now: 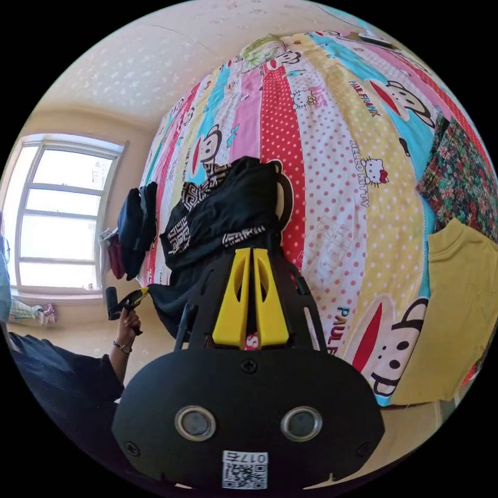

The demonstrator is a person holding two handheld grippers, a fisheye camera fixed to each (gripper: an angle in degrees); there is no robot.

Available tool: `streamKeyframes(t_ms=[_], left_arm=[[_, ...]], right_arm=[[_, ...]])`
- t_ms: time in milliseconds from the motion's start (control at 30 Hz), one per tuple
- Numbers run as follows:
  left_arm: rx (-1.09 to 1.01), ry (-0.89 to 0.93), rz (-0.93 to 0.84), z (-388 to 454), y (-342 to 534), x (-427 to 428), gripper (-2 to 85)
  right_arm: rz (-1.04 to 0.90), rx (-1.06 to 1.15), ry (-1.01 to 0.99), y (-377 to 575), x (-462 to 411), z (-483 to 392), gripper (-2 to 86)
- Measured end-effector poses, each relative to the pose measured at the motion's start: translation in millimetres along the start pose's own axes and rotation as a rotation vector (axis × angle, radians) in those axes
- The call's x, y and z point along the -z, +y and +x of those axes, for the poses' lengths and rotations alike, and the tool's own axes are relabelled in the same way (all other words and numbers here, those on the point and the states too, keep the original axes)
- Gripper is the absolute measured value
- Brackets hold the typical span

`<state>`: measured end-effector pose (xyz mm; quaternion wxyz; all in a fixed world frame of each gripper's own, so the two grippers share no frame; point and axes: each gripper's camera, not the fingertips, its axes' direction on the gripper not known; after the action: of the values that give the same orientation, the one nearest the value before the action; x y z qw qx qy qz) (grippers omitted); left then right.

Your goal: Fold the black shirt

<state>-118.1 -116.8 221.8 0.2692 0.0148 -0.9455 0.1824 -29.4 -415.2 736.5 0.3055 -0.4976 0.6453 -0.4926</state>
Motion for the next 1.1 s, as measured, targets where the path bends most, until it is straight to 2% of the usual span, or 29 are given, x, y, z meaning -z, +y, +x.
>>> streamKeyframes(t_ms=[133, 233, 333, 467, 567, 600, 733, 800, 900, 1000, 1100], left_arm=[[0.040, 0.051, 0.014, -12, -23, -1, 11.4], [0.058, -0.002, -0.020, -9, -4, -6, 13.7], [0.089, 0.030, -0.069, -7, 18, -27, 15.4], [0.164, 0.110, -0.093, -12, 25, -56, 15.6], [0.249, 0.110, -0.096, -20, 22, -70, 8.4], [0.246, 0.121, -0.122, -22, 21, -71, 1.8], [0.197, 0.292, -0.178, -20, 43, -44, -0.2], [0.164, 0.331, -0.234, -15, 68, -23, -0.4], [0.187, 0.546, -0.258, -9, 117, 14, -0.6], [0.280, 0.570, -0.182, -5, 143, 48, -0.6], [0.275, 0.681, -0.020, -6, 121, 60, -0.6]], right_arm=[[-0.048, -0.020, 0.044, -39, -18, 21, 6.9], [-0.046, 0.008, 0.052, -32, -15, 33, 9.9], [-0.051, -0.039, 0.032, -13, -14, 56, 11.4], [-0.121, -0.091, -0.063, 10, -39, 89, 12.0], [-0.121, -0.060, -0.057, 15, -50, 101, 9.1], [-0.127, -0.034, -0.108, 12, -48, 106, 5.7], [-0.160, 0.031, -0.286, 17, -24, 119, 2.2], [-0.222, 0.042, -0.439, 40, 5, 135, 1.6], [-0.225, -0.057, -0.628, 87, 48, 154, 1.2], [-0.137, -0.160, -0.716, 112, 82, 162, 1.0], [0.004, -0.189, -0.827, 90, 82, 163, 1.0]])
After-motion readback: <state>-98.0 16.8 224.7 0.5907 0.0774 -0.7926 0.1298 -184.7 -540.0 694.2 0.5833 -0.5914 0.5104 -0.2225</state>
